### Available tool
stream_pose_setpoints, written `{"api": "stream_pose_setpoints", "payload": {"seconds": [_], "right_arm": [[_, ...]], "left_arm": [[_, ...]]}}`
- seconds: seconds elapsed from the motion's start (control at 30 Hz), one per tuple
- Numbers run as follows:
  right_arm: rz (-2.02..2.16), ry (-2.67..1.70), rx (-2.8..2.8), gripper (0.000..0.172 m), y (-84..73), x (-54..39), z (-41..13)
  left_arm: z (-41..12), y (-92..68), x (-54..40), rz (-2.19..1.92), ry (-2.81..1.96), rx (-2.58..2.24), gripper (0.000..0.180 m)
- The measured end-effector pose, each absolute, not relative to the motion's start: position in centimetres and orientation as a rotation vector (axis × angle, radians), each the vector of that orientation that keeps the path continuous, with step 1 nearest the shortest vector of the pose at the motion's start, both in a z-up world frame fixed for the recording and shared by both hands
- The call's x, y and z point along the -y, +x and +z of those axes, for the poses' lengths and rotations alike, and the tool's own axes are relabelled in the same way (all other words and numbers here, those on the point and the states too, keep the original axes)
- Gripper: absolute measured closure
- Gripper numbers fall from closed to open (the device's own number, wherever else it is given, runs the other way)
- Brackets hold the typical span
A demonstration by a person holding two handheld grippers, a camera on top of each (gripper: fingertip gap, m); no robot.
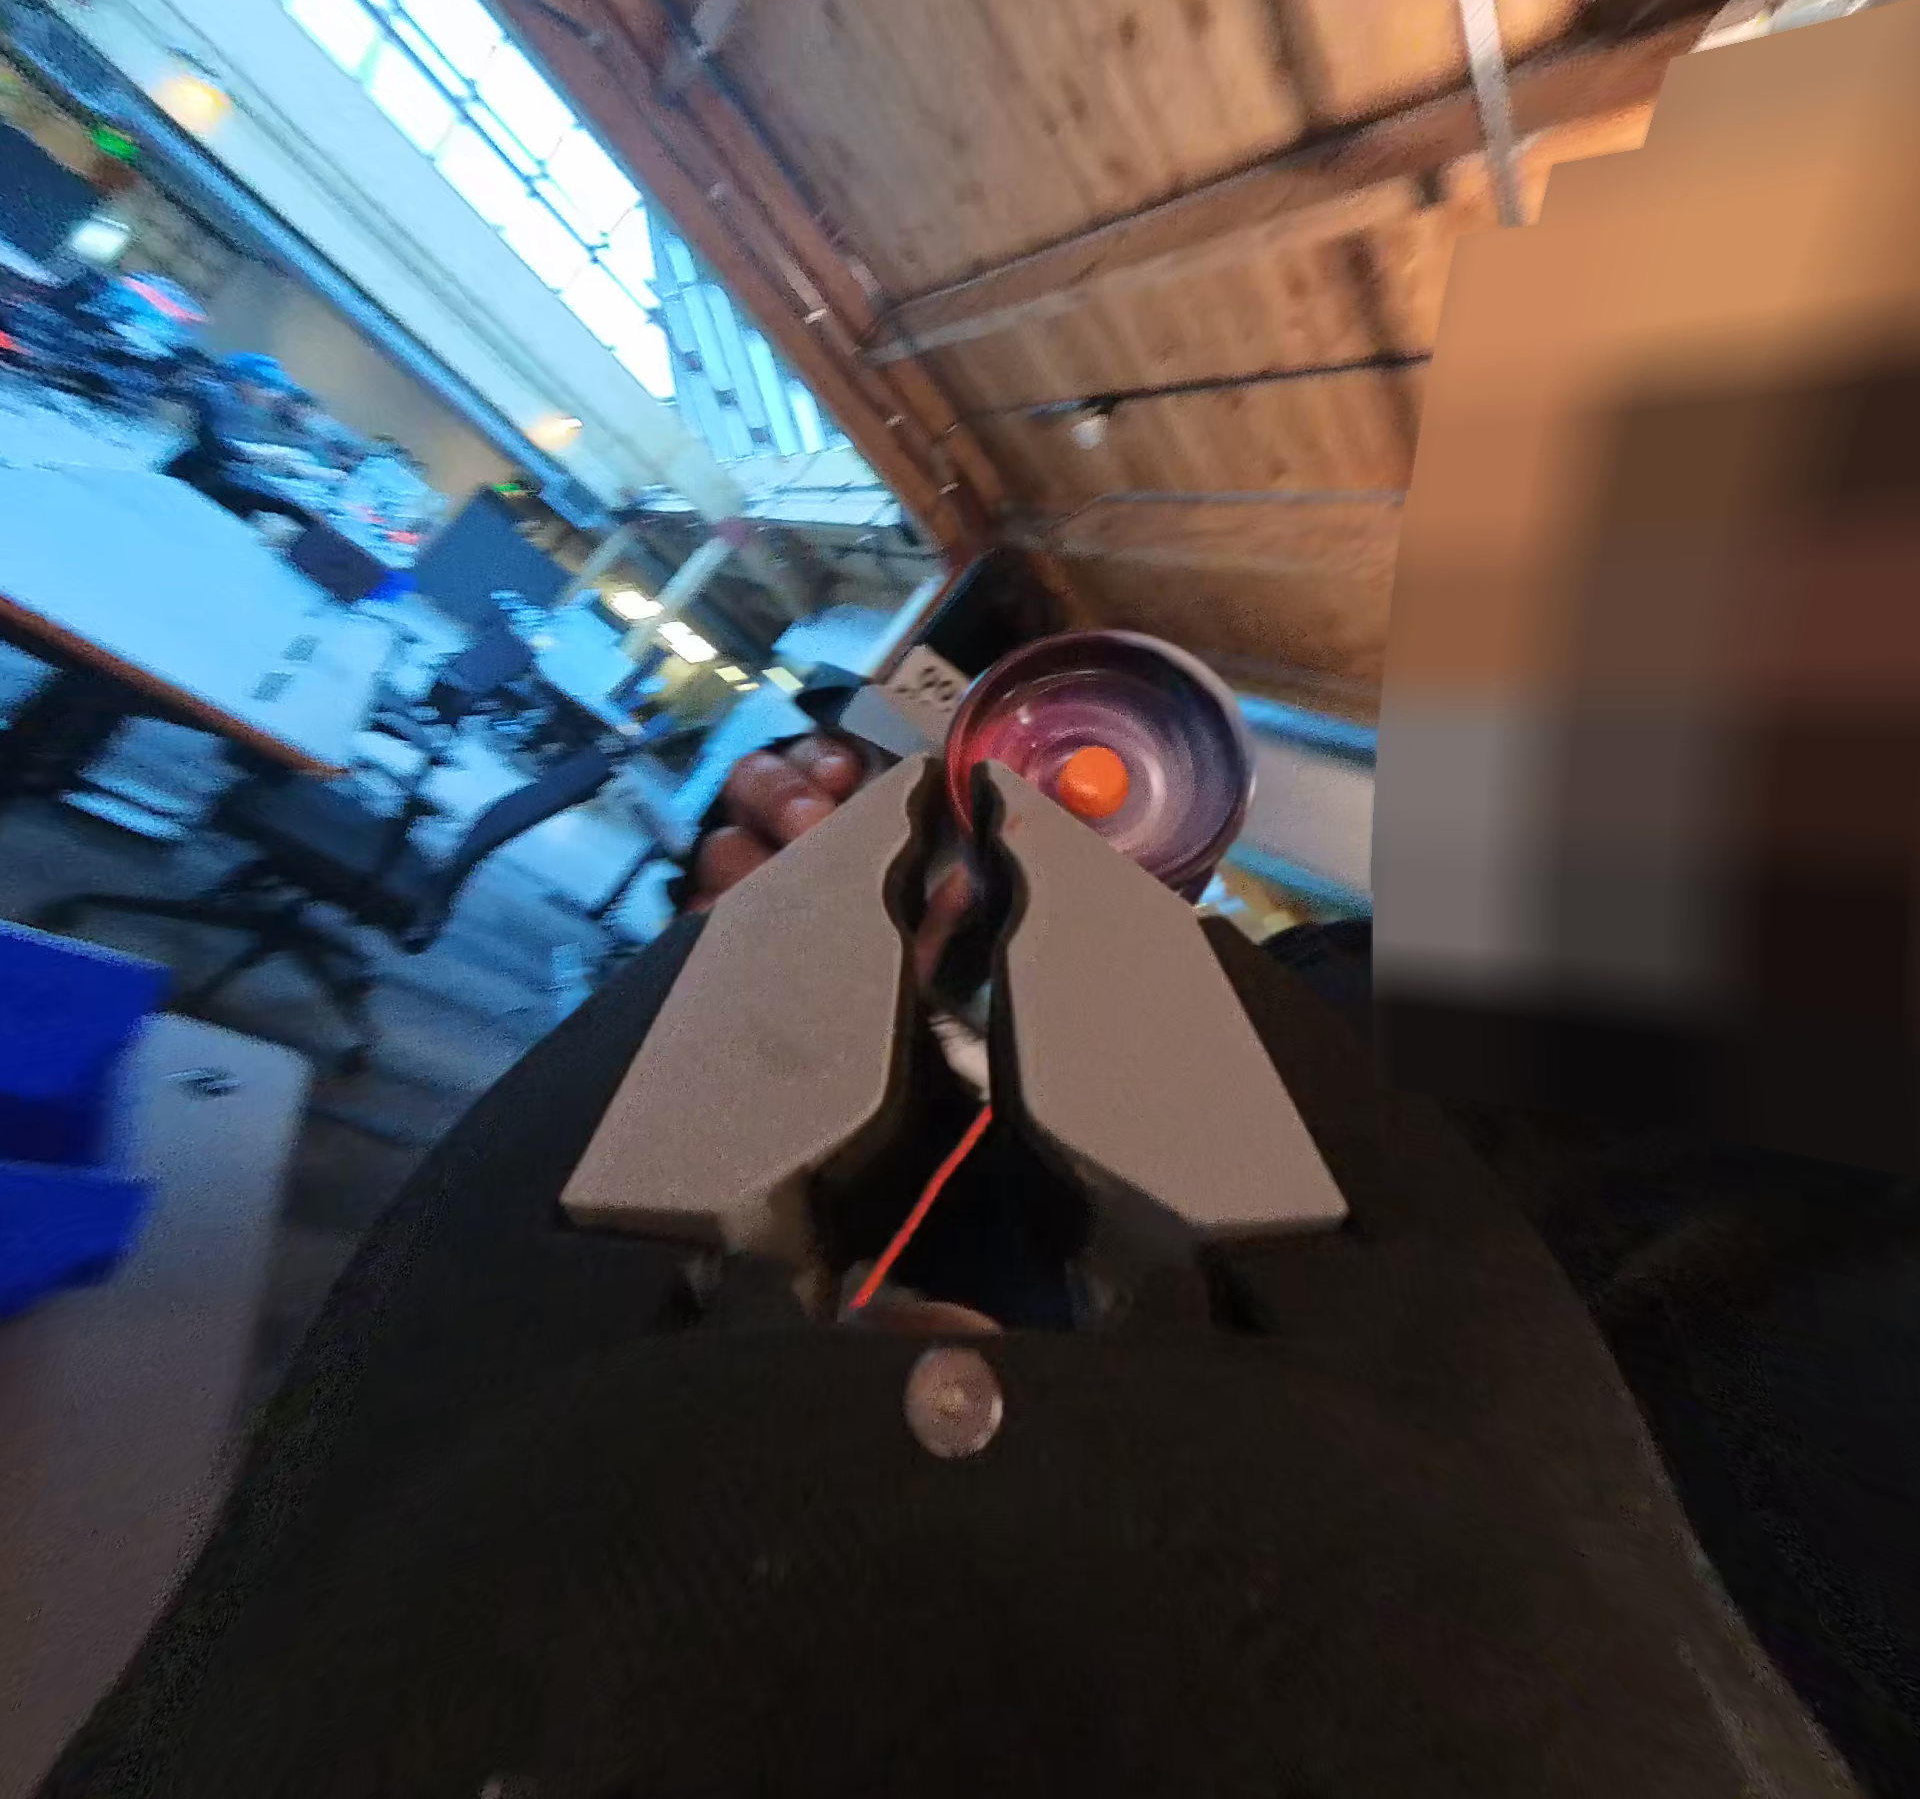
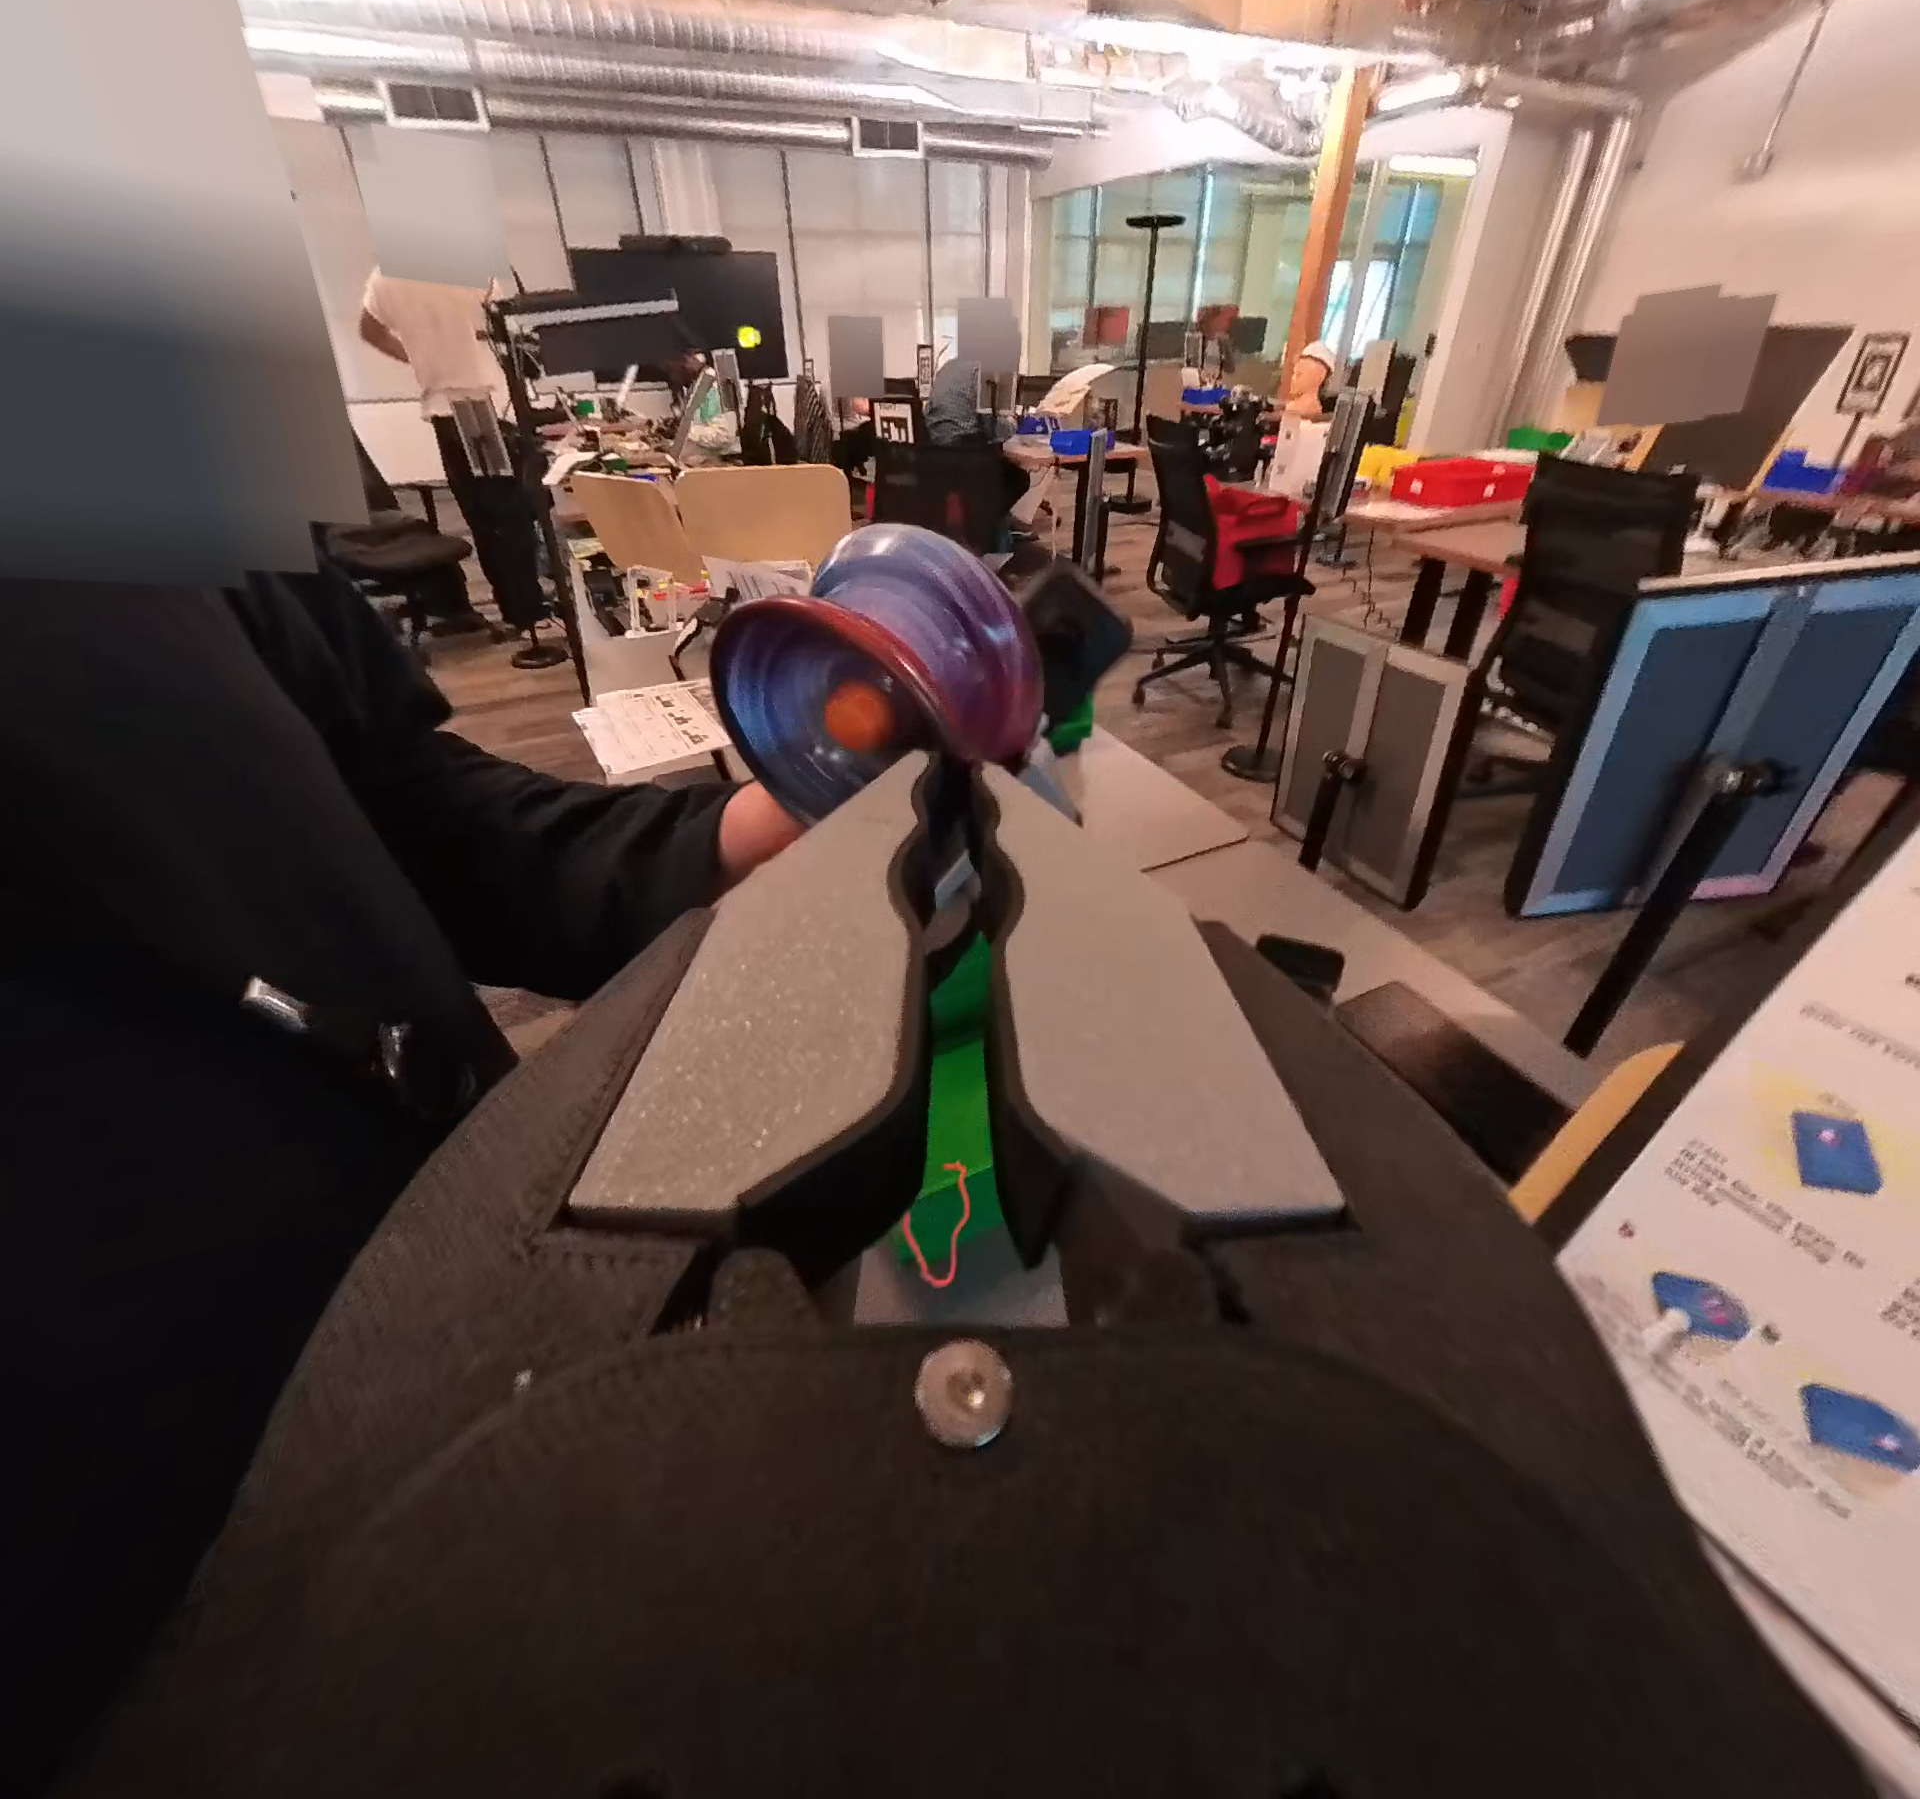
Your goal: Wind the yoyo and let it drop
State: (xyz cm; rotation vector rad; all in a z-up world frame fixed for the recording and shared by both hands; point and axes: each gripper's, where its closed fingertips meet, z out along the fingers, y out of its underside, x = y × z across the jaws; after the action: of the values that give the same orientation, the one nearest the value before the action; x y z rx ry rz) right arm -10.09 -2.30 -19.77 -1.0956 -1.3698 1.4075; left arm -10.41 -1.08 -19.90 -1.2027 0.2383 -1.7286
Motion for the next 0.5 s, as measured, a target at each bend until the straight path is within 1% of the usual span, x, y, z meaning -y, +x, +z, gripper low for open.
{"api": "stream_pose_setpoints", "payload": {"seconds": [0.03,0.07,0.1,0.17,0.23,0.27,0.3,0.33,0.43,0.5], "right_arm": [[1.404,-1.121,1.365,0.172,-9.9,2.0,-20.1],[1.391,-1.143,1.365,0.172,-9.8,1.6,-20.5],[1.375,-1.167,1.368,0.172,-9.5,1.2,-20.9],[1.358,-1.202,1.388,0.172,-9.0,0.7,-21.7],[1.339,-1.216,1.423,0.172,-8.5,0.4,-22.4],[1.328,-1.226,1.437,0.172,-8.4,0.2,-22.7],[1.324,-1.233,1.438,0.172,-8.2,-0.1,-22.8],[1.319,-1.241,1.429,0.172,-8.0,-0.4,-22.9],[1.271,-1.252,1.433,0.172,-7.5,-1.0,-23.1],[1.297,-1.227,1.440,0.172,-7.2,-0.5,-22.7]], "left_arm": [[-20.4,-10.9,0.6,-1.630,-1.251,-0.264,0.178],[-21.0,-11.4,0.2,-1.533,-1.304,-0.298,0.173],[-21.5,-11.9,0.1,-1.443,-1.359,-0.348,0.165],[-22.4,-12.2,0.5,-1.278,-1.465,-0.488,0.163],[-23.1,-11.6,1.4,-1.165,-1.558,-0.639,0.155],[-23.1,-11.1,1.9,-1.137,-1.583,-0.707,0.154],[-23.1,-10.6,2.2,-1.110,-1.595,-0.756,0.158],[-22.8,-10.1,2.5,-1.100,-1.592,-0.787,0.153],[-22.1,-9.2,2.9,-1.122,-1.589,-0.826,0.153],[-22.4,-9.0,2.2,-1.086,-1.611,-0.820,0.158]]}}
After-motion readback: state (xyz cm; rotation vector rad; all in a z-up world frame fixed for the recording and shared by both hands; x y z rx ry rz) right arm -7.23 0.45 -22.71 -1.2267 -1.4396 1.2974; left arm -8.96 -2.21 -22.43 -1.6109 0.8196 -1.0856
